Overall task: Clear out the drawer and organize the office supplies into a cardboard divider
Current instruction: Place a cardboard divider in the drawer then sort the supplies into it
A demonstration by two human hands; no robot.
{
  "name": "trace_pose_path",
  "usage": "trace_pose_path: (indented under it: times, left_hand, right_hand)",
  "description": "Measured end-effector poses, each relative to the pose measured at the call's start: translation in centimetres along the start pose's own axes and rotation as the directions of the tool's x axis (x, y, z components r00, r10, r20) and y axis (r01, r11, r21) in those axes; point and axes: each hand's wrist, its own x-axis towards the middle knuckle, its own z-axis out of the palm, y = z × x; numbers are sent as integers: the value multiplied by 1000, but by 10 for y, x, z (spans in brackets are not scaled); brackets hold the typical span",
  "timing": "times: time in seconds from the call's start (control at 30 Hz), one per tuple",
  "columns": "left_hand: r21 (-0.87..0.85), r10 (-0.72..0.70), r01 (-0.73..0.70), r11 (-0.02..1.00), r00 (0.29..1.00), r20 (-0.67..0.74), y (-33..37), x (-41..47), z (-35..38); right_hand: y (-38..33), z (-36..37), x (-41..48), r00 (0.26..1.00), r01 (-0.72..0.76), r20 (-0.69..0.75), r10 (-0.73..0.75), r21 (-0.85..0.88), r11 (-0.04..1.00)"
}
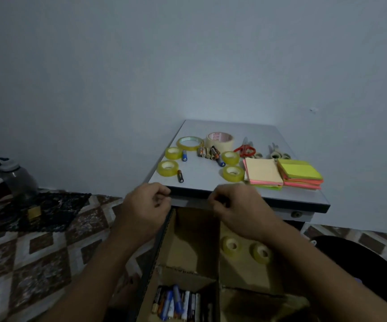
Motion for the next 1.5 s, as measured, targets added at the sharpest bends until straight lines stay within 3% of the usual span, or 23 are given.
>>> trace_pose_path:
  times: [0.1, 0.2, 0.6, 0.87, 1.1, 1.5]
  left_hand:
    - [152, 68, -64, 986, 997, -20, 6, 26, 11]
    - [288, 116, -118, 950, 993, 24, 11, 46, 23]
    - [430, 181, -176, 885, 983, 32, 22, 83, 49]
    - [528, 229, -232, 817, 971, 72, 27, 116, 56]
    - [642, 157, -210, 738, 978, 138, 21, 142, 55]
    - [605, 190, -243, 758, 970, 152, 21, 140, 57]
  right_hand:
    - [17, -25, 34, 984, -28, -180, 7, -111, 993]
    - [30, -42, 64, 968, -103, -244, 61, -165, 981]
    - [62, -46, 117, 962, -200, -216, 169, -130, 971]
    - [64, -34, 128, 973, -172, -181, 141, -166, 971]
    - [59, -27, 130, 981, -154, -154, 117, -261, 953]
    - [52, -20, 131, 992, -97, -105, 63, -354, 930]
